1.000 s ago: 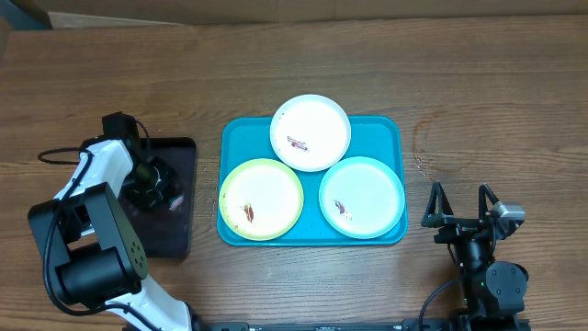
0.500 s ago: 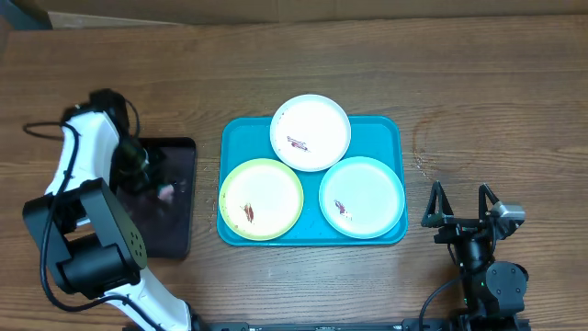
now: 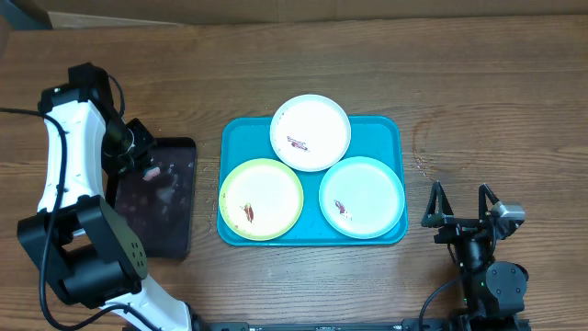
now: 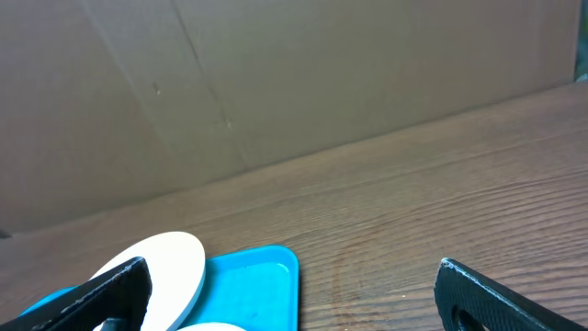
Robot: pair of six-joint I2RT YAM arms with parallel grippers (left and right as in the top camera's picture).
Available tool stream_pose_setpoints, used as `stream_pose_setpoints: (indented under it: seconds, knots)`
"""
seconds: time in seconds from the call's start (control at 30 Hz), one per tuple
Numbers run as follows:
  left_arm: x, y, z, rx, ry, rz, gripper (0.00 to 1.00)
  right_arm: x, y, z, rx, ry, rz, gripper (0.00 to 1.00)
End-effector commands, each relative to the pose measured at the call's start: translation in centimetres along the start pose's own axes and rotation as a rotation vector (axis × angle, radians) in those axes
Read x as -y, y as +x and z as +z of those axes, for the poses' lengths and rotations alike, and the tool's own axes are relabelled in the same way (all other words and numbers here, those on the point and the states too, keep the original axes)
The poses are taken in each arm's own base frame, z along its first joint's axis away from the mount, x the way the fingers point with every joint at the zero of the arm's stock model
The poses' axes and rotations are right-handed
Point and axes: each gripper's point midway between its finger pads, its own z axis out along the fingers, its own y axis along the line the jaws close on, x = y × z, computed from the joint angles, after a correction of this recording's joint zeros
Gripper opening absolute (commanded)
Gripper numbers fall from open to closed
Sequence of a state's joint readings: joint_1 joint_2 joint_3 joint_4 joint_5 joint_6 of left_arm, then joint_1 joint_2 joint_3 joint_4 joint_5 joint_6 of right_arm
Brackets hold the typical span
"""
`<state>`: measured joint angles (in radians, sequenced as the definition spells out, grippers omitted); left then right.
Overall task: Clean dirty plates on tray and stack at the side
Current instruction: 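Lift the held sponge up out of the black tray with left gripper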
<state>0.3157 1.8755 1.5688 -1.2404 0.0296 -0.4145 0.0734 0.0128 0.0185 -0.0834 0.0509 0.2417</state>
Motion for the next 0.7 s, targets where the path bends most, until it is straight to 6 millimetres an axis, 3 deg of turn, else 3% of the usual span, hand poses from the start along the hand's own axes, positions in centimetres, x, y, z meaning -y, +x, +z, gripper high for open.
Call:
stream_pose_setpoints:
  seconds: [0.0, 0.1, 0.2, 0.3, 0.53, 0.67]
  knots:
    - [-1.3, 0.8, 2.2, 0.000, -0.056, 0.017, 0.04, 0.1, 0.2, 0.0, 0.001, -0.002, -0.003, 1.00]
    - [-1.0, 1.7, 4.0, -0.029, -0.023, 0.017, 0.04, 0.1, 0.3, 0.0, 0.000, -0.002, -0.003, 1.00]
    - [-1.0, 1.6, 3.4, -0.027, -0.022, 0.039, 0.04, 0.1, 0.2, 0.0, 0.001, -0.002, -0.003, 1.00]
    - [-0.7, 1.1, 1.1, -0.011, -0.015, 0.062, 0.04, 0.1, 0.3, 0.0, 0.000, -0.002, -0.003, 1.00]
    - [0.1, 0.4, -6.2, 0.083, 0.033, 0.085, 0.04, 0.1, 0.2, 0.0, 0.001, -0.002, -0.003, 1.00]
    - [0.2, 0.8, -6.8, 0.129, 0.027, 0.094, 0.04, 0.1, 0.2, 0.0, 0.001, -0.002, -0.003, 1.00]
